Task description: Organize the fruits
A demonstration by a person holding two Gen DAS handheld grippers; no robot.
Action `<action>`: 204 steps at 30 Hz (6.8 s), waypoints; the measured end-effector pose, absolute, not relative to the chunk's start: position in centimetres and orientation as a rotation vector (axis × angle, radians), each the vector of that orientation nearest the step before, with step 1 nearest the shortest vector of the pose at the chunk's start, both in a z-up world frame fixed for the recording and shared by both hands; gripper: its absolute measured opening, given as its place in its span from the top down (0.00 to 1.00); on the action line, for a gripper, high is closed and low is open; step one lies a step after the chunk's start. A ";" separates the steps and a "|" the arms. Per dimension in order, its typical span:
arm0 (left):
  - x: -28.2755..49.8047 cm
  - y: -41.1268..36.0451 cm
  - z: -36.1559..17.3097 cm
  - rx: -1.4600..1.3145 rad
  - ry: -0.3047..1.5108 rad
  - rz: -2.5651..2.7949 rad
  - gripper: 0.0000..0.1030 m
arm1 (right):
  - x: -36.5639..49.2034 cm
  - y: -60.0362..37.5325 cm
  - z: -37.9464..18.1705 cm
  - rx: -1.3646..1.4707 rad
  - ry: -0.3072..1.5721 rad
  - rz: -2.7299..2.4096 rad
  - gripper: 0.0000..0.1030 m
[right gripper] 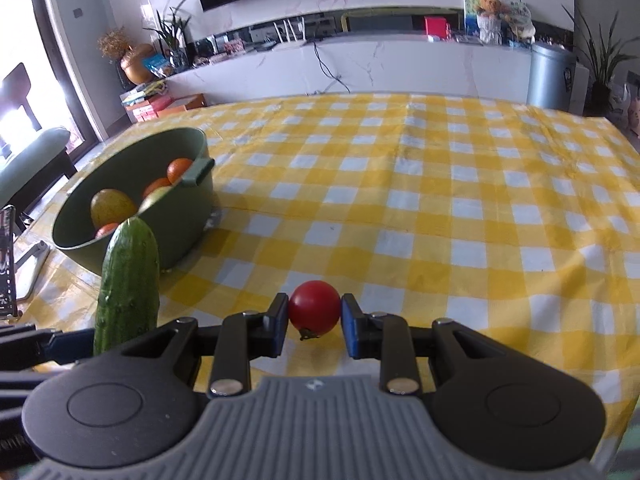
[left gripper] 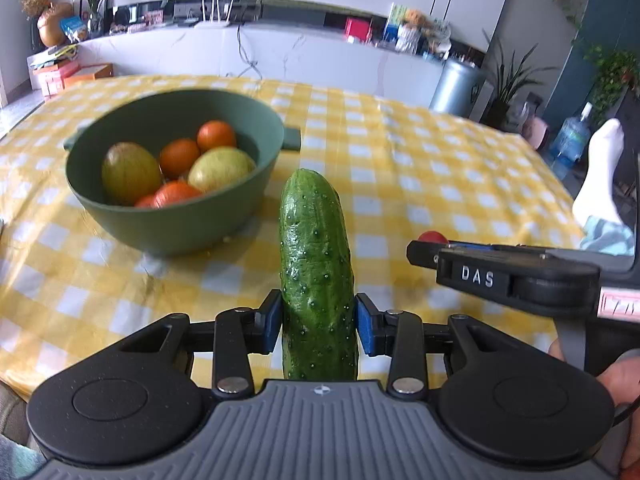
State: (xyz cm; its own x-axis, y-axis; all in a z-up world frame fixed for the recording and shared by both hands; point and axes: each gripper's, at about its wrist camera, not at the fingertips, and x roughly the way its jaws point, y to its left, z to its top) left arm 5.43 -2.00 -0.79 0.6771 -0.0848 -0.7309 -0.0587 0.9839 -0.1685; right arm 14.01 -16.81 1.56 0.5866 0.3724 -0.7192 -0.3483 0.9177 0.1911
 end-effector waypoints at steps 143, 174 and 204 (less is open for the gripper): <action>3.3 3.5 5.4 0.038 0.550 0.100 0.09 | 4.4 -12.7 12.2 -0.028 0.477 0.406 0.04; 5.9 4.8 0.6 0.007 0.701 0.153 0.09 | 9.1 -10.7 6.5 -0.043 0.605 0.384 0.04; 5.7 4.7 1.1 0.010 0.697 0.149 0.09 | 8.9 -10.6 6.2 -0.038 0.611 0.401 0.04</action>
State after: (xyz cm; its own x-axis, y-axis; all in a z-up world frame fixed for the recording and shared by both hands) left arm 5.74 4.71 1.13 0.7566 0.1405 -0.6386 -0.1337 0.9893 0.0592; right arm 8.88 -10.59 6.23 0.7450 0.3547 -0.5649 -0.3770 0.9226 0.0821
